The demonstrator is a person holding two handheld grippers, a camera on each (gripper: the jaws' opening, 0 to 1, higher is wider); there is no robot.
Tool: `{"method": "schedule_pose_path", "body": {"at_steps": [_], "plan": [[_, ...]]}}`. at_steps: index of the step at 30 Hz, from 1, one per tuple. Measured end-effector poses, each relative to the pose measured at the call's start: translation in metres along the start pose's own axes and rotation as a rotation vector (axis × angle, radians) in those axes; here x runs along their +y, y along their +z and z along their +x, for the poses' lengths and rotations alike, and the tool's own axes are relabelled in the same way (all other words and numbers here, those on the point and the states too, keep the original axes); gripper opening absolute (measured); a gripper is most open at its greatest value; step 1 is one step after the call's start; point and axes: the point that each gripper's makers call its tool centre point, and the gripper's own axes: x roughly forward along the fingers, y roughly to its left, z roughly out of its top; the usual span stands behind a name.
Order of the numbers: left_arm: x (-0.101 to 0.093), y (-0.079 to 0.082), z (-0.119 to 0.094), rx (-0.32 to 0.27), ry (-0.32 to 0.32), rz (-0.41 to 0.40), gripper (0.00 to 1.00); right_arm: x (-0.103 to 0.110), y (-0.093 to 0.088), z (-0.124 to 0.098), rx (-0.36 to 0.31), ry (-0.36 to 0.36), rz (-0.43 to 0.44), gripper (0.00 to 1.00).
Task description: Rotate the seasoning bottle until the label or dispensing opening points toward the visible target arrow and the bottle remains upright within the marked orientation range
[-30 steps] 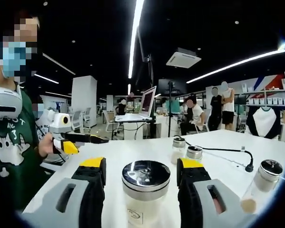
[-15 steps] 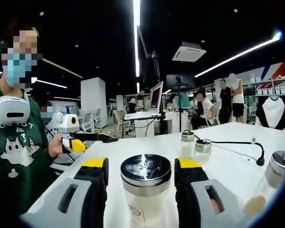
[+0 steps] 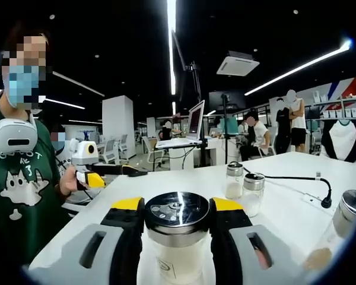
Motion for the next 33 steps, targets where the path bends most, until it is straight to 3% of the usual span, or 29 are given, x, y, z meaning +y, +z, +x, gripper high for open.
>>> {"method": "schedule_pose_path", "body": {"at_steps": [33], "plan": [[0.0,-0.0012,0.0009,0.004,-0.003,-0.001,0.98,0.0032,-0.0024,0.0005,0.034,-0.033,-0.043,0.4]]}}
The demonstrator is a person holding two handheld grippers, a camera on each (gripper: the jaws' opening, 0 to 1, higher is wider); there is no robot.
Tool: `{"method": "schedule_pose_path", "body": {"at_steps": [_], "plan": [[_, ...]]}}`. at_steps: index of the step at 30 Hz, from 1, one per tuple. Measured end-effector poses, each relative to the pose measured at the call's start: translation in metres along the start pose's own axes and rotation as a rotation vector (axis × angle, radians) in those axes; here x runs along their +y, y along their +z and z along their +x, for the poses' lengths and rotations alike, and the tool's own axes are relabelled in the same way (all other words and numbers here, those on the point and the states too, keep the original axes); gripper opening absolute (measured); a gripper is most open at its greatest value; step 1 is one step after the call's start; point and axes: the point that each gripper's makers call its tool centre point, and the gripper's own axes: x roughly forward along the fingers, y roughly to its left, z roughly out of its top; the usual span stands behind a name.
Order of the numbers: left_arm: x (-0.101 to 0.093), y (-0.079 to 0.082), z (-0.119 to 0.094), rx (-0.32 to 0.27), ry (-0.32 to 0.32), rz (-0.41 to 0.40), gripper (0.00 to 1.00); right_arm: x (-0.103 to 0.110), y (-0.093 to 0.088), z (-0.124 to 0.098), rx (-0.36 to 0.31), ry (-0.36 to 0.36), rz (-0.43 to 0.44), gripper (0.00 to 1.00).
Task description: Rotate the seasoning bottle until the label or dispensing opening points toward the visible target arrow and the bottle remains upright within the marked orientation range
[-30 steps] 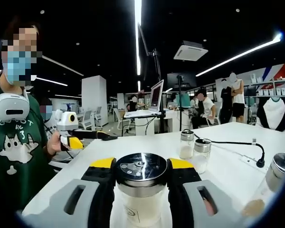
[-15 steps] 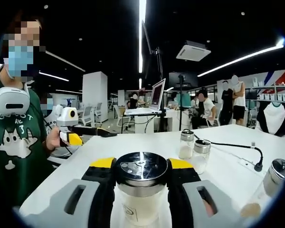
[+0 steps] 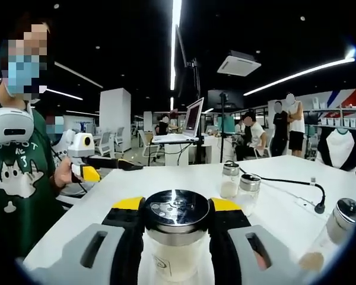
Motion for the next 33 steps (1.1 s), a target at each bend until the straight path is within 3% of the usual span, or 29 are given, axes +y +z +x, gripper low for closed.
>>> {"method": "schedule_pose_path", "body": {"at_steps": [33], "plan": [[-0.0042,-0.0001,-0.0015,0.0,-0.006,-0.002,0.98,-0.009,-0.0006,-0.0004,0.002,-0.131,0.022,0.4]]}}
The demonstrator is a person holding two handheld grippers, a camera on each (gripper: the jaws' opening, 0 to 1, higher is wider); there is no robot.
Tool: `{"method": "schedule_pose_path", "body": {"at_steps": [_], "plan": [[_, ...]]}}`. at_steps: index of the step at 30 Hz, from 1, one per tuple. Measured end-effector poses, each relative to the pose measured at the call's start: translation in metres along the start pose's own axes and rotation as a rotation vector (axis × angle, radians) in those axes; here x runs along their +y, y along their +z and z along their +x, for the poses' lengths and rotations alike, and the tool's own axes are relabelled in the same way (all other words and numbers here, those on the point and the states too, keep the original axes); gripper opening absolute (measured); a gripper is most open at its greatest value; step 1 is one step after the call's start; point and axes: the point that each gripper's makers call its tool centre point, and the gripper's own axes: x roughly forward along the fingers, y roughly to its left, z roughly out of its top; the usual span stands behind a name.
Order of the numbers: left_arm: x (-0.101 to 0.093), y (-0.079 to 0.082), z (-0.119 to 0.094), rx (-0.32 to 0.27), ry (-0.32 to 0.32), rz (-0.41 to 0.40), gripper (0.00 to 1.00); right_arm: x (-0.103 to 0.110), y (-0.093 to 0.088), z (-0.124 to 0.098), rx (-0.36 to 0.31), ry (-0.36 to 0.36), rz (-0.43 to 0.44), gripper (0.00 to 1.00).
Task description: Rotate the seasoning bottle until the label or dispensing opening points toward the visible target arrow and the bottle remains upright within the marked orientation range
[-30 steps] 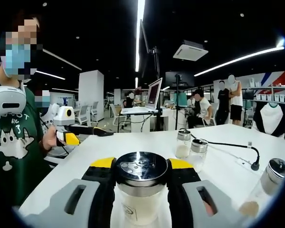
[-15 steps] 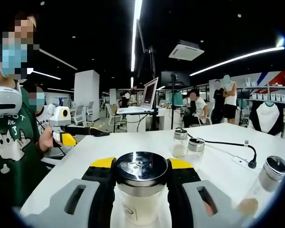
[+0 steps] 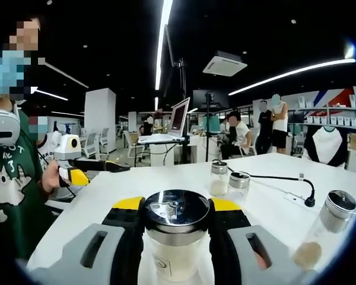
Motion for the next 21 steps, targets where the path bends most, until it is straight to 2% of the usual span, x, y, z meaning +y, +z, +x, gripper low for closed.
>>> {"method": "schedule_pose_path", "body": {"at_steps": [21], "plan": [[-0.0017,0.0021,-0.0014,-0.006,-0.002,0.0,0.98,-0.0035,0.0,0.0009,-0.018,-0.109,0.018,0.4]]}}
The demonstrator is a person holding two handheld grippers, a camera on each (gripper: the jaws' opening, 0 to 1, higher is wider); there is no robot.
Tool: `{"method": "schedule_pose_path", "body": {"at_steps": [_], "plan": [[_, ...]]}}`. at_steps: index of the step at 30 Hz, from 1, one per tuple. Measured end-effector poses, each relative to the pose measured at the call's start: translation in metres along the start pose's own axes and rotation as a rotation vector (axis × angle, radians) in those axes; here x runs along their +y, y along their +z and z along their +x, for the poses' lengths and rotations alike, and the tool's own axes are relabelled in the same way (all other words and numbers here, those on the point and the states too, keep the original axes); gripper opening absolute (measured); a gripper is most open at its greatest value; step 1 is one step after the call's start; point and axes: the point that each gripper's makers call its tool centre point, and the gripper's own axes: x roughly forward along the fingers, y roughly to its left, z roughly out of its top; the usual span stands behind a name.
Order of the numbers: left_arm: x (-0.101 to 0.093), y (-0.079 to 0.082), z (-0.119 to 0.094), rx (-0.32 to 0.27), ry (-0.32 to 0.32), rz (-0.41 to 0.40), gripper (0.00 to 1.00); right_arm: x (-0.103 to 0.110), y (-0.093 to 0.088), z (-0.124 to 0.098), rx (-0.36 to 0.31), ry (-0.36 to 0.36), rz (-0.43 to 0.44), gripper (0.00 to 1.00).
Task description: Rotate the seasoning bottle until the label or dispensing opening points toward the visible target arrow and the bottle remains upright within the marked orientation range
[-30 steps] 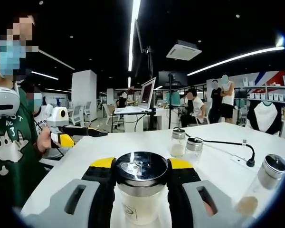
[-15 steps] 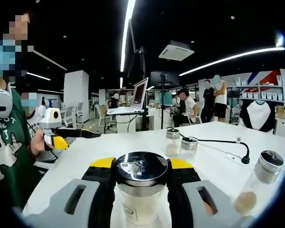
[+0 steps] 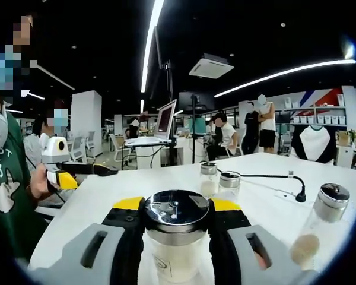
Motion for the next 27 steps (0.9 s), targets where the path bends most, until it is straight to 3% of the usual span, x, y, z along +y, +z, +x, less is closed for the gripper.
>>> {"method": "schedule_pose_path", "body": {"at_steps": [27], "plan": [[0.002,0.0,-0.001,-0.003,0.0,-0.005,0.98,-0.012,-0.001,0.003,0.026,-0.205,0.036,0.4]]}}
